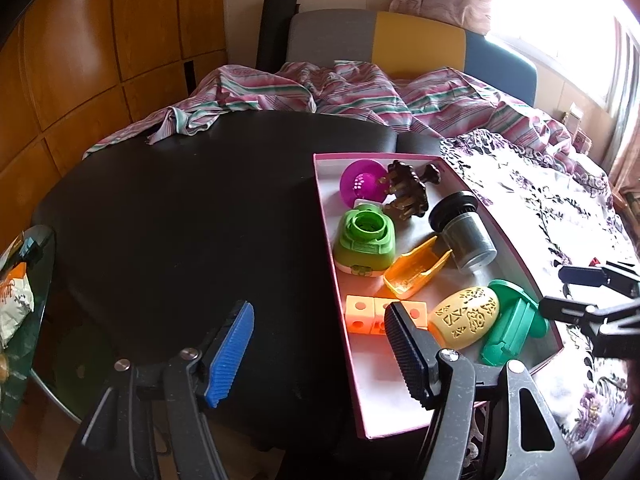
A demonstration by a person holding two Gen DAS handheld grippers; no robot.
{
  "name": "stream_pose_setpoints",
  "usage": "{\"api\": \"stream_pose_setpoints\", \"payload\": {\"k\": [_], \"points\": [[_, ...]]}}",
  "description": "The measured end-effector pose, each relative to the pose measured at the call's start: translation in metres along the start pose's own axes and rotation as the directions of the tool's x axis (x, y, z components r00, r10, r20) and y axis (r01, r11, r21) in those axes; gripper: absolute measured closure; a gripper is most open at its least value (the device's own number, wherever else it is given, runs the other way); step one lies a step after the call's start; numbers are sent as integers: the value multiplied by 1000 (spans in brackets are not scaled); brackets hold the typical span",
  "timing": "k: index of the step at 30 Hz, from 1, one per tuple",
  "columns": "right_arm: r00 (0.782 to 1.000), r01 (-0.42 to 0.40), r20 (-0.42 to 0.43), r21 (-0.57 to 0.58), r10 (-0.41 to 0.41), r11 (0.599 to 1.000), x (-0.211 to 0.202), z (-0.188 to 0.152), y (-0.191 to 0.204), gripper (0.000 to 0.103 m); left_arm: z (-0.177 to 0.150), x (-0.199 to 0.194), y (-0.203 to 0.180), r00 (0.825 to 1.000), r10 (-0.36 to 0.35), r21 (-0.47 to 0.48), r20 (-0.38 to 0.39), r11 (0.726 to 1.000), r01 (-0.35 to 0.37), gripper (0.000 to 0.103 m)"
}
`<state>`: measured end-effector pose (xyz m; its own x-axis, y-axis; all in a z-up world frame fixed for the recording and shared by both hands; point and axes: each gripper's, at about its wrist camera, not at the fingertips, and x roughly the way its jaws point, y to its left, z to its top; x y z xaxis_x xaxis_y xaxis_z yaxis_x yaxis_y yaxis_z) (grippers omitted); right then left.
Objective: Organize rigid objects
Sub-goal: 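Carry the green spool into the tray and open the right gripper, then move both tools back over the red puzzle piece and red cylinder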
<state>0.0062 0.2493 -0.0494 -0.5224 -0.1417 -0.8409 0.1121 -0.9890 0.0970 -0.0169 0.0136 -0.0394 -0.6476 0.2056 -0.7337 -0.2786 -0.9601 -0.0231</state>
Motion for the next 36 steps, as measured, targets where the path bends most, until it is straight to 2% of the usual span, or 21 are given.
{"api": "stream_pose_setpoints", "payload": {"k": [8, 12, 15, 19, 22, 24, 26, 29, 33, 34, 36], "points": [[997, 66, -39, 81, -63, 995, -14, -12, -48, 29, 3, -2, -8, 1000, -5, 25, 10, 1000, 5, 34], [992, 109, -86, 173, -95, 979, -23, -23, -88, 29, 5, -5, -14, 999, -22, 38, 26, 999, 21, 34], [988, 144, -95, 291, -122, 946, -39, -37, -129, 29, 8, -6, -20, 999, -42, 53, 34, 998, 40, 34], [980, 199, -100, 436, -173, 877, -70, -57, -183, 29, 13, -7, -34, 997, -71, 81, 37, 994, 68, 34], [967, 256, -142, 507, -213, 823, -90, -75, -215, 29, 18, -9, -48, 994, -97, 110, 46, 990, 91, 34], [963, 266, -172, 526, -206, 807, -100, -87, -229, 29, 20, -10, -58, 992, -113, 125, 48, 986, 107, 34], [957, 281, -220, 517, -192, 809, -103, -100, -237, 28, 22, -10, -66, 991, -130, 138, 44, 983, 123, 34], [947, 272, -289, 486, -141, 830, -101, -117, -238, 24, 23, -9, -79, 988, -152, 159, 39, 977, 144, 34], [918, 266, -388, 454, -80, 851, -86, -132, -231, 24, 23, -9, -93, 984, -177, 184, 30, 968, 169, 34], [913, 241, -406, 443, -46, 863, -81, -134, -227, 23, 23, -10, -95, 983, -181, 190, 29, 967, 172, 34], [891, 239, -451, 394, -40, 887, -72, -137, -218, 23, 23, -9, -99, 982, -187, 198, 26, 964, 179, 33]]}}
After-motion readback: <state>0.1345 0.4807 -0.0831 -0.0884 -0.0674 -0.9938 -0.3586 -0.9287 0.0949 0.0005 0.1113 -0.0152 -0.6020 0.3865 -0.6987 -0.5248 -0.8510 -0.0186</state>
